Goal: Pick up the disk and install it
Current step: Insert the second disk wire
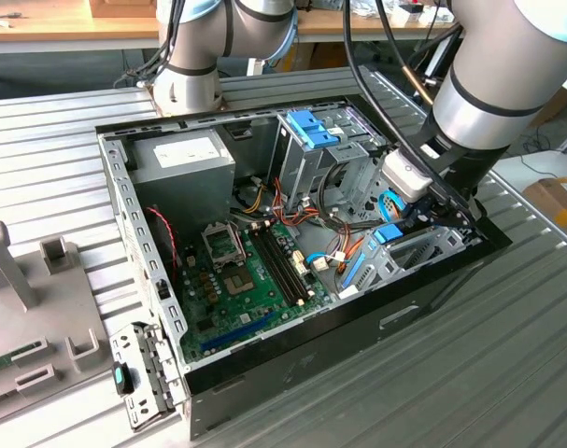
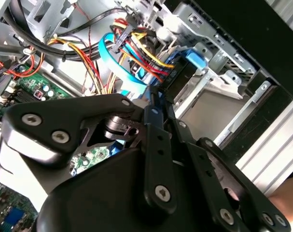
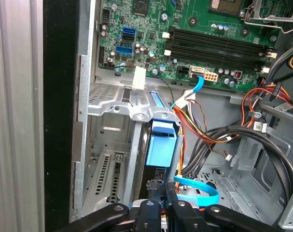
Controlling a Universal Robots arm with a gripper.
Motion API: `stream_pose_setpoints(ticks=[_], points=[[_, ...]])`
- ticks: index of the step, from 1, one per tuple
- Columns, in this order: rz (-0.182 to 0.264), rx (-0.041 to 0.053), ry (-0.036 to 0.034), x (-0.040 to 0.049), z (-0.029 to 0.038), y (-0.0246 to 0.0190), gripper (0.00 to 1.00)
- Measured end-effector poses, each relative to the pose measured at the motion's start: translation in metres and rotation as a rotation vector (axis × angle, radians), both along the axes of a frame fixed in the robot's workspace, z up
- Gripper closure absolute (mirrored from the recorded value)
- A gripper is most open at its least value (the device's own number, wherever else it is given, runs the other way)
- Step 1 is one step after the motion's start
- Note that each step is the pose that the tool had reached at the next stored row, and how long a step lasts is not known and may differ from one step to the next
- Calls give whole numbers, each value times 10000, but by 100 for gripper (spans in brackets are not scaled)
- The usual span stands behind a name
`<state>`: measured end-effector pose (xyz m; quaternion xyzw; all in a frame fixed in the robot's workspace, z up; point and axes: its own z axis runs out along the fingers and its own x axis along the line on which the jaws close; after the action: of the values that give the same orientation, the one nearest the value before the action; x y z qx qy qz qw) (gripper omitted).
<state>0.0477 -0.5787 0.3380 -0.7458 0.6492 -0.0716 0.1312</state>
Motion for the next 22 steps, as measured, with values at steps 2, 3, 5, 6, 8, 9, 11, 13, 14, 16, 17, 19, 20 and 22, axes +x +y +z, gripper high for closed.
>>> stream_pose_setpoints(ticks=[2, 3, 5, 6, 8, 9, 11, 13, 14, 16, 17, 19, 20, 22], points=[[0, 0, 0, 0, 0, 0, 84], [0, 5, -1, 0, 5, 0, 84], [-10, 2, -1, 1, 37, 0, 84], [-13, 4, -1, 1, 44, 0, 84], [-28, 1, 0, 0, 45, -1, 84], [-42, -1, 0, 0, 44, -6, 84], [-83, 1, 0, 0, 43, -8, 84], [-96, 1, -1, 1, 27, -8, 84], [-96, 2, -1, 1, 27, -8, 84], [-98, 3, -1, 1, 21, -8, 84], [-99, 2, 0, 0, 17, -8, 84], [-101, 1, 0, 0, 4, -9, 84], [-101, 1, 0, 0, -3, -9, 84], [-102, 0, 0, 0, -7, -9, 84]])
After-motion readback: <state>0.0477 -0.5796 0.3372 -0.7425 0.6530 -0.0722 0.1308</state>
